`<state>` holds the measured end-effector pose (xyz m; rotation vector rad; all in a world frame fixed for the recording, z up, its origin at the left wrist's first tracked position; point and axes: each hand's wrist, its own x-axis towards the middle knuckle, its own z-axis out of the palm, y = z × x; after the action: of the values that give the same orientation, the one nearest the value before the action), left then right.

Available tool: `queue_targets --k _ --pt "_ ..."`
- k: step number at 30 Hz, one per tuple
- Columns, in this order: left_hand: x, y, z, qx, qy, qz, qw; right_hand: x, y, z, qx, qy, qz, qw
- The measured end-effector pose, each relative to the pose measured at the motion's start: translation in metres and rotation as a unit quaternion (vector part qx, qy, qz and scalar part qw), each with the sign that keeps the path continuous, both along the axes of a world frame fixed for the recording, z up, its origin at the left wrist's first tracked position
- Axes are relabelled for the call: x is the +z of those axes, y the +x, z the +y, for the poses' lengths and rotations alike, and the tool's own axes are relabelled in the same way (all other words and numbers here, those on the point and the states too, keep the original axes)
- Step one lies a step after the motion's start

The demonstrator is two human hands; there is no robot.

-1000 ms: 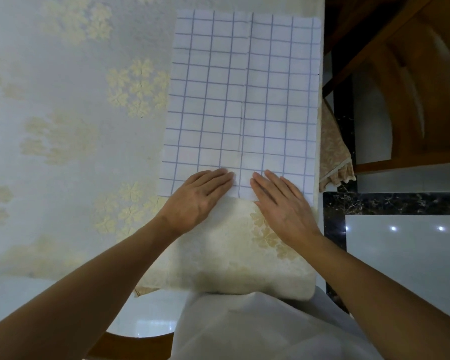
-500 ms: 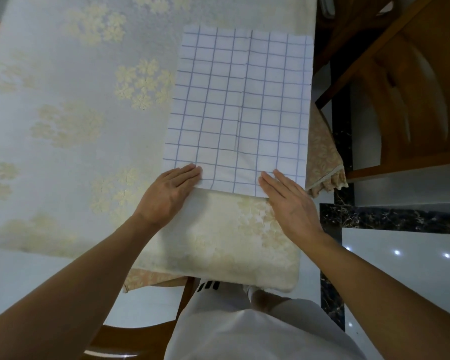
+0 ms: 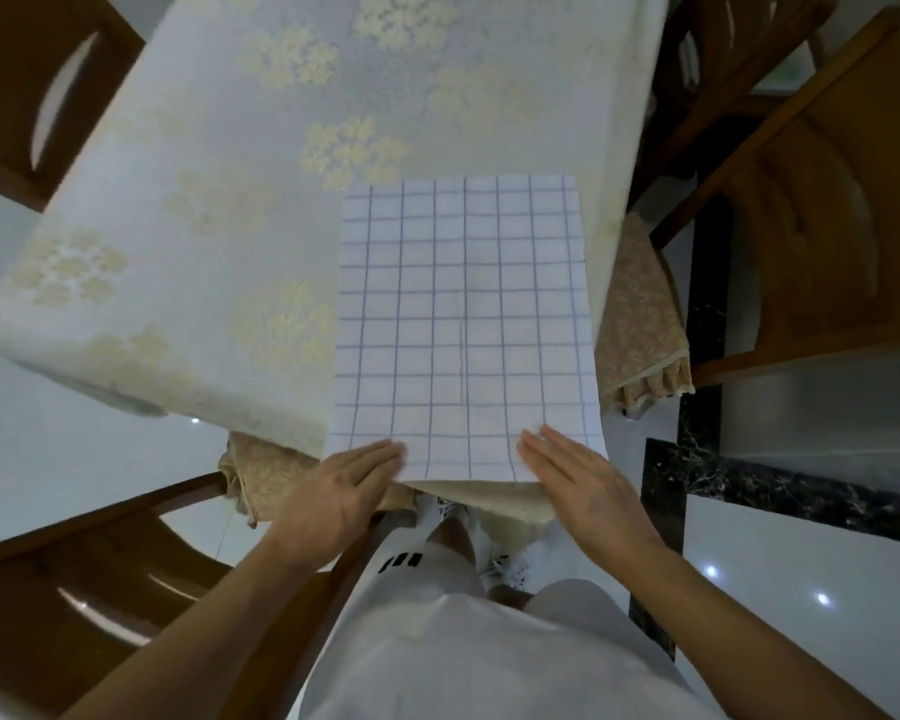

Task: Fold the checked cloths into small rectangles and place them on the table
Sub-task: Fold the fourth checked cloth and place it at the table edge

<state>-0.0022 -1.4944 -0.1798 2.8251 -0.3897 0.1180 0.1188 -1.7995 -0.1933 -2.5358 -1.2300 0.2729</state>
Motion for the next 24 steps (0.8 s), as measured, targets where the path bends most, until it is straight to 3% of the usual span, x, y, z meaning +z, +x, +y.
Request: queue_targets --k 3,10,16,24 --pt "0.016 -0.021 -0.017 0.032 -0.021 0.010 0.999 0.009 -0.012 -0.012 0.015 -0.012 0.001 1.000" --pt "0.043 0.003 -0.015 0.058 0.034 -0.028 0.997 0.037 0.019 -0.008 0.034 -0.012 -0.054 0.998" --pt "0.054 0.086 0.023 0.099 0.071 -0.067 0.990 0.061 0.107 0.039 0.029 -0.059 -0.137 0.988" --pt "0.043 0.213 0.081 0.122 0.042 -0.020 0.991 0.052 0.221 0.100 -0.002 -0.138 -0.109 0.984"
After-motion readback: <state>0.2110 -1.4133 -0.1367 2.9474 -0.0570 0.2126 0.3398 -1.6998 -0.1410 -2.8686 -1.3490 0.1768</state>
